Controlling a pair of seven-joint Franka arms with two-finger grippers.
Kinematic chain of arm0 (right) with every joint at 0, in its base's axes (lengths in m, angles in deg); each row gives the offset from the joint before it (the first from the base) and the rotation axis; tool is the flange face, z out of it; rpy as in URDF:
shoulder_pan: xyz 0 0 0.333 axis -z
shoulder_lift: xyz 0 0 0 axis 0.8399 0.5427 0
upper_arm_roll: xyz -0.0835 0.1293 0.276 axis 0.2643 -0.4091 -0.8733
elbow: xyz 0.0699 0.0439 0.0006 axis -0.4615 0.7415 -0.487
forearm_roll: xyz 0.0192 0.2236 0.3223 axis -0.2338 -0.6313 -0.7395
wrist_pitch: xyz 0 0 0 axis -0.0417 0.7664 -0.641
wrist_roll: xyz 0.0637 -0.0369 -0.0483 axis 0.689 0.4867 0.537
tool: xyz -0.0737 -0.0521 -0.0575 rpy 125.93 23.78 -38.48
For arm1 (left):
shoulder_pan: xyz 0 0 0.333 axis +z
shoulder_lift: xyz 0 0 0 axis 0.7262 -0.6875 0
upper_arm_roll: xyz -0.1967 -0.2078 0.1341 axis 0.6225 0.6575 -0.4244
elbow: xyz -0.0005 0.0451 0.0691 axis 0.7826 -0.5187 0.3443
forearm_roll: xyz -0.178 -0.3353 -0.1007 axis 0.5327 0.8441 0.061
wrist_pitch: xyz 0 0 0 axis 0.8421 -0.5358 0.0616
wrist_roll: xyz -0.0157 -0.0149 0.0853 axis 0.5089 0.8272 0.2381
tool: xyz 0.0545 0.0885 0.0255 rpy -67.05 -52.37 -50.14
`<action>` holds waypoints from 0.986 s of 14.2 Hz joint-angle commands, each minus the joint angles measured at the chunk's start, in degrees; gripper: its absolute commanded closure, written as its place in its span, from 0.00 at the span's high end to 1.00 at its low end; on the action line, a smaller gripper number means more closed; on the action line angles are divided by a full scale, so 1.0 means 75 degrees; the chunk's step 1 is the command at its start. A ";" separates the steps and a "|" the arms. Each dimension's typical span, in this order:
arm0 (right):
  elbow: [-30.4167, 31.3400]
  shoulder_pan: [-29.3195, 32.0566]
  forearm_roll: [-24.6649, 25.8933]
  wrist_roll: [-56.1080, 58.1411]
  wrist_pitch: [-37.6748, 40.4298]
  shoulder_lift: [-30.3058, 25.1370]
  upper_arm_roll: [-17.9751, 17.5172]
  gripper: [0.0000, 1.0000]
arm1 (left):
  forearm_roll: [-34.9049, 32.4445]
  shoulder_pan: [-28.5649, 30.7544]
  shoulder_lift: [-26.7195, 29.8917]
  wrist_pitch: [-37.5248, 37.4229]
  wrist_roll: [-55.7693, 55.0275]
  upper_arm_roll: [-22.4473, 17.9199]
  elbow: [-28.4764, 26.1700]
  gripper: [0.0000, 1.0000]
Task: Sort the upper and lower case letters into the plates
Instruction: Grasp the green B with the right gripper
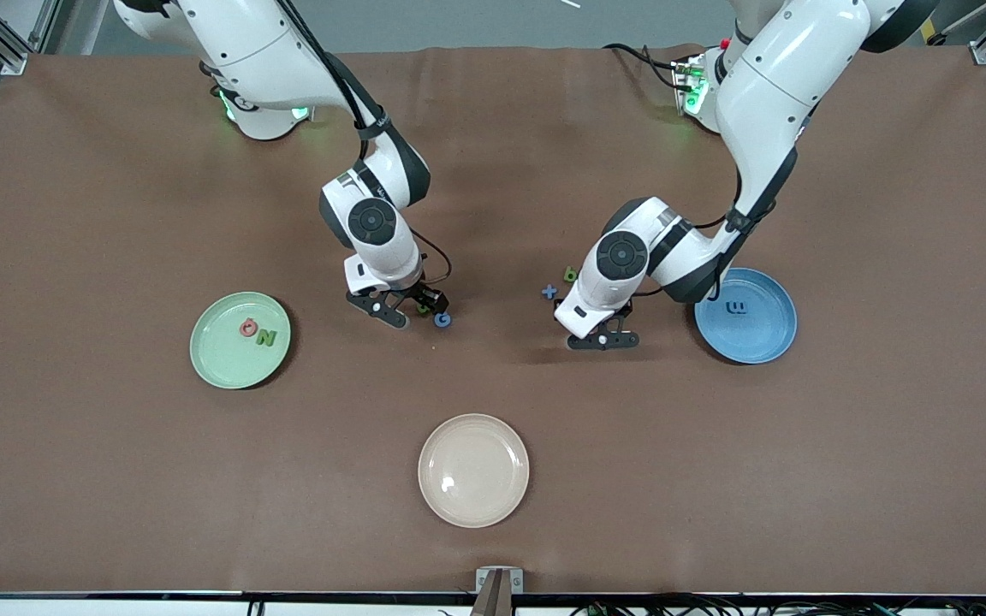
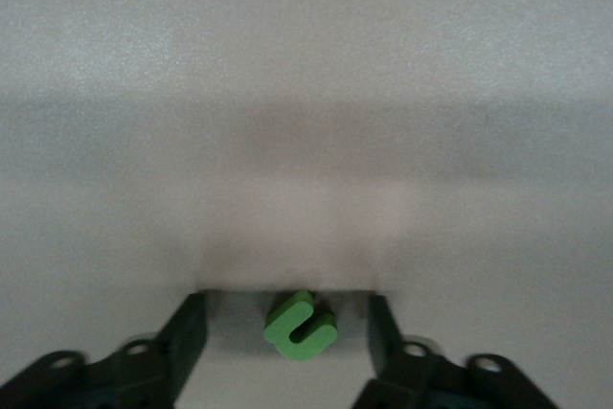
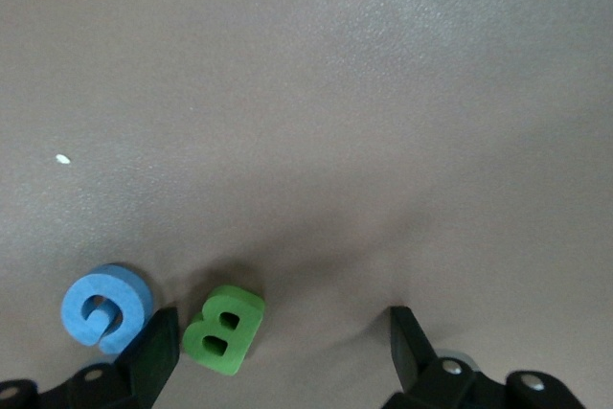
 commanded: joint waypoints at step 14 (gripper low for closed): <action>0.0074 0.1161 0.0333 0.1708 0.1535 -0.1061 0.0074 0.00 | -0.0222 -0.0150 0.0067 -0.0319 -0.0335 -0.0020 0.0077 0.22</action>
